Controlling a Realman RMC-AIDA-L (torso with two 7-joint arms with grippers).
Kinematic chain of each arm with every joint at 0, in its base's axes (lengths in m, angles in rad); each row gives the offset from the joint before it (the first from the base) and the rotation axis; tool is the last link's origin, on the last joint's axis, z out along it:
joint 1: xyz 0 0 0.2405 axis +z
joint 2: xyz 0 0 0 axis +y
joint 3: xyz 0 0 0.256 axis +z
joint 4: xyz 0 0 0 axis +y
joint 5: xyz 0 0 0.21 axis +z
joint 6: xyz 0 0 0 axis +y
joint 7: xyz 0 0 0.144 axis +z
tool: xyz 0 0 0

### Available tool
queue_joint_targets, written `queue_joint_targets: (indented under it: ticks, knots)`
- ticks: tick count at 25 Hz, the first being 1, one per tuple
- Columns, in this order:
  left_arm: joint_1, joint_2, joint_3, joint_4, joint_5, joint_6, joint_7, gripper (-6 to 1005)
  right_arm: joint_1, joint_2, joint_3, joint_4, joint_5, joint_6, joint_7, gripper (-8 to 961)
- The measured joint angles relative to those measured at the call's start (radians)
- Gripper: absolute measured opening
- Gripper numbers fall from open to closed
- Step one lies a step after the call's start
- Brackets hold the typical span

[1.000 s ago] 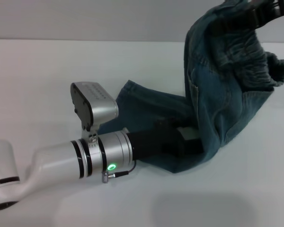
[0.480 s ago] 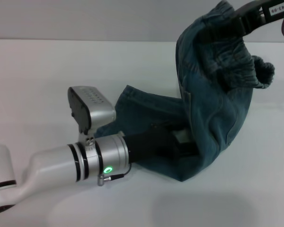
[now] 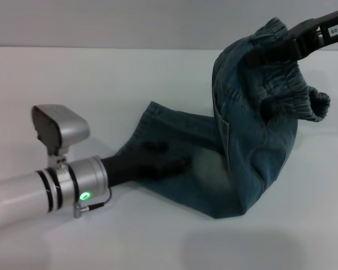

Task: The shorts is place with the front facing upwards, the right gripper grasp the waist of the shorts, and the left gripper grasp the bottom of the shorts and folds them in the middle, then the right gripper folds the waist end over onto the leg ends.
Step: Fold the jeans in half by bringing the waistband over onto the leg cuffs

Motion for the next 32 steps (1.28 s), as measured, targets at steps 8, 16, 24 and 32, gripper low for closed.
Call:
queue_joint_targets:
  ticks: [8, 16, 24, 32]
  knots:
    - [0.048, 0.001, -0.167, 0.237, -0.012, 0.046, -0.025, 798, 0.007, 0.027, -0.003, 0.026, 0.001, 0.015, -0.052, 68]
    - [0.106, 0.005, -0.296, 0.386, -0.059, 0.128, -0.051, 799, 0.036, 0.071, -0.083, 0.061, 0.002, 0.095, -0.086, 111]
    - [0.138, 0.006, -0.294, 0.401, -0.105, 0.136, -0.04, 799, 0.131, 0.099, -0.258, 0.226, 0.0, 0.296, -0.1, 168]
    - [0.136, 0.005, -0.289, 0.395, -0.105, 0.13, -0.036, 798, 0.154, 0.1, -0.274, 0.253, 0.012, 0.336, -0.164, 224]
